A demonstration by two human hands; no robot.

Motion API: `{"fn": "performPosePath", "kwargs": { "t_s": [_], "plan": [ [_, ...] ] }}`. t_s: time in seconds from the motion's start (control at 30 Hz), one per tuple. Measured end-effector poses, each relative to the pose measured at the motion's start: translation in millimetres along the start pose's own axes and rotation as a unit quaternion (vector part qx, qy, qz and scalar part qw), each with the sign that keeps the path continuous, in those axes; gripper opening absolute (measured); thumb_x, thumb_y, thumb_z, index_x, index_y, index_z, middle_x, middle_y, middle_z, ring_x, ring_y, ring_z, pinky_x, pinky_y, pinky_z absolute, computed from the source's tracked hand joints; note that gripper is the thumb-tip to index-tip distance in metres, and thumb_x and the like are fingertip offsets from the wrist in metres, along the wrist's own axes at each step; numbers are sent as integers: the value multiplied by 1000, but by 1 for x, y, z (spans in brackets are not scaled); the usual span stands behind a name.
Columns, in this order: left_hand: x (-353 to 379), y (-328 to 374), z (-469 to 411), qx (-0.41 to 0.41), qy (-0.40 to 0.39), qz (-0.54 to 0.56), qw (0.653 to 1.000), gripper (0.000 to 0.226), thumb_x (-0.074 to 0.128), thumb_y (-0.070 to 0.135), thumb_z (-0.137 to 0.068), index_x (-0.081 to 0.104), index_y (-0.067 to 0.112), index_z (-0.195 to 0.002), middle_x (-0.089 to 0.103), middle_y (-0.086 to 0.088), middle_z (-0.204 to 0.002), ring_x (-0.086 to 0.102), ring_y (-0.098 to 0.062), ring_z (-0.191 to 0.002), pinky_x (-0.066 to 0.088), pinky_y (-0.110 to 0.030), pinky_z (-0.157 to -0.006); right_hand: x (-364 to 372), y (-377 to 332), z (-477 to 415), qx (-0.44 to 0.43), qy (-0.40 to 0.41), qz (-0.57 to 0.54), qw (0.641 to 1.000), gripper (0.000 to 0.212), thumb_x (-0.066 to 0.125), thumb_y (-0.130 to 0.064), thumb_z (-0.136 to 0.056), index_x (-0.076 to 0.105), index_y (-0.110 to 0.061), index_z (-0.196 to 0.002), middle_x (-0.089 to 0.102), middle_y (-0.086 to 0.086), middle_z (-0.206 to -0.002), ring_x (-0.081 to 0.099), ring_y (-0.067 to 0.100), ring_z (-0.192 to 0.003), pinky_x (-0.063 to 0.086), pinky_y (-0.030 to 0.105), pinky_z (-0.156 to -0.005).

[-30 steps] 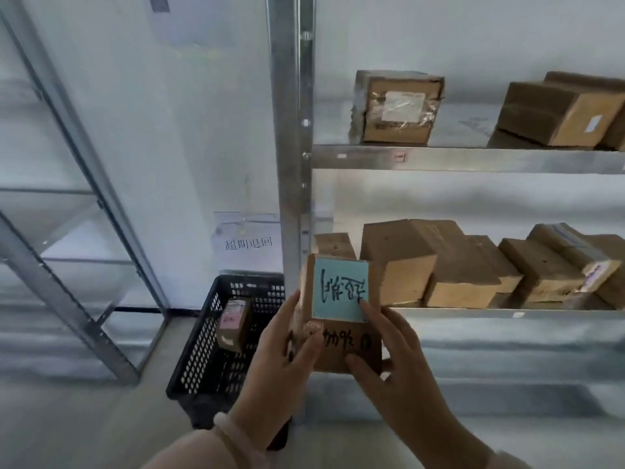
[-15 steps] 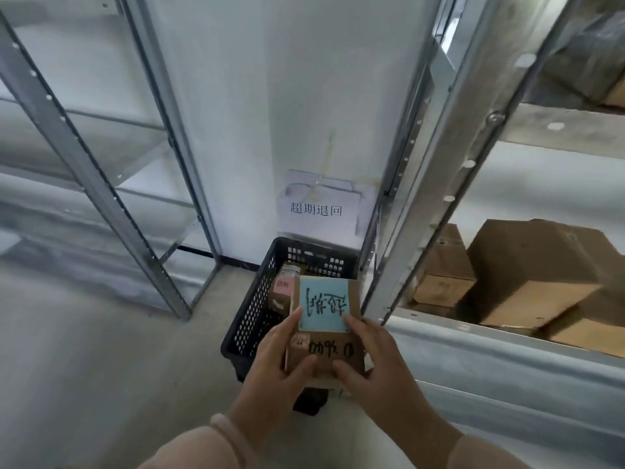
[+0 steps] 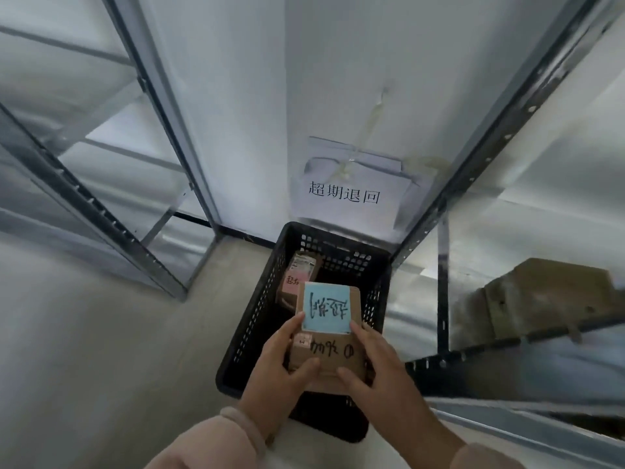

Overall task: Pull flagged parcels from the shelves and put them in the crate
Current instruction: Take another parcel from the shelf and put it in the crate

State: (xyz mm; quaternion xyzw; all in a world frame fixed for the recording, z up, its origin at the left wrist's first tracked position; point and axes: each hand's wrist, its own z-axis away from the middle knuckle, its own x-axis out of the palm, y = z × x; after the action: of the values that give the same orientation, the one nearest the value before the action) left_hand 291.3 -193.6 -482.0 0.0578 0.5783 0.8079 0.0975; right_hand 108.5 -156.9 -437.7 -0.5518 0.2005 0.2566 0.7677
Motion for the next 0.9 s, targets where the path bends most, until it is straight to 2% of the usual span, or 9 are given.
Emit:
{"fn": "performPosePath", "kwargs": {
  "t_s": [0.1,0.17,0.3,0.4,0.43,0.53,0.63,0.73,0.9],
  "plan": [
    [-6,-22,-57,-24,-28,10,999,67,69,9,-83,43,46,-131,50,-1,-136,58,-20,-119,54,-42,-93,18,13,-44,32,11,-8,999,68,60,-48,-87,17,-63,-138,12,-28,-152,15,-6,-138,25,25,-113],
    [-9,-43,-97,-50,-42,1,998,69,68,8,-84,40,38,-139,47,-2,-139,56,-20,-122,52,-44,-96,31,23,-74,59,22,-14,998,65,60,-47,-88,14,-68,-130,12,-28,-152,14,-6,-138,23,23,-112],
    [-5,-87,-174,-88,-78,-11,993,70,67,10,-86,36,38,-142,45,1,-141,53,-14,-123,51,-41,-98,57,46,-126,126,64,-14,990,66,59,-42,-90,10,-64,-129,14,-24,-152,17,-5,-138,24,22,-113],
    [9,-116,-222,-94,-126,20,987,66,61,8,-89,38,45,-139,58,13,-130,58,-7,-117,53,-33,-95,81,66,-159,156,90,-13,984,65,57,-40,-92,11,-61,-132,17,-27,-147,12,-22,-124,15,0,-99],
    [15,-125,-236,-103,-130,16,986,66,61,10,-89,38,45,-139,58,15,-128,58,-6,-118,52,-34,-96,88,72,-169,168,92,-13,981,64,57,-40,-92,13,-60,-134,18,-28,-146,12,-25,-121,14,-2,-94],
    [27,-153,-277,-120,-103,-68,985,67,63,24,-86,34,48,-141,46,10,-136,49,-9,-125,45,-39,-105,103,92,-193,191,99,-10,976,65,57,-39,-91,19,-50,-143,19,-25,-151,16,-14,-129,14,6,-101],
    [38,-173,-312,-108,-103,-118,982,67,63,28,-86,32,47,-142,42,8,-139,46,-11,-125,45,-38,-106,108,115,-211,206,109,-2,972,63,56,-40,-91,21,-50,-142,19,-24,-152,16,-10,-133,16,15,-106],
    [51,-187,-337,-102,-93,-182,974,69,62,33,-84,28,46,-143,41,4,-140,47,-16,-124,46,-39,-104,110,136,-223,225,122,2,967,61,54,-44,-90,23,-52,-142,17,-26,-153,12,-12,-134,15,17,-107],
    [70,-202,-362,-87,-44,-337,936,71,58,41,-80,21,46,-141,37,-3,-140,43,-28,-122,44,-44,-101,112,156,-234,231,129,6,964,62,52,-47,-89,21,-54,-143,15,-27,-153,9,-9,-139,14,17,-106]
  ]
}}
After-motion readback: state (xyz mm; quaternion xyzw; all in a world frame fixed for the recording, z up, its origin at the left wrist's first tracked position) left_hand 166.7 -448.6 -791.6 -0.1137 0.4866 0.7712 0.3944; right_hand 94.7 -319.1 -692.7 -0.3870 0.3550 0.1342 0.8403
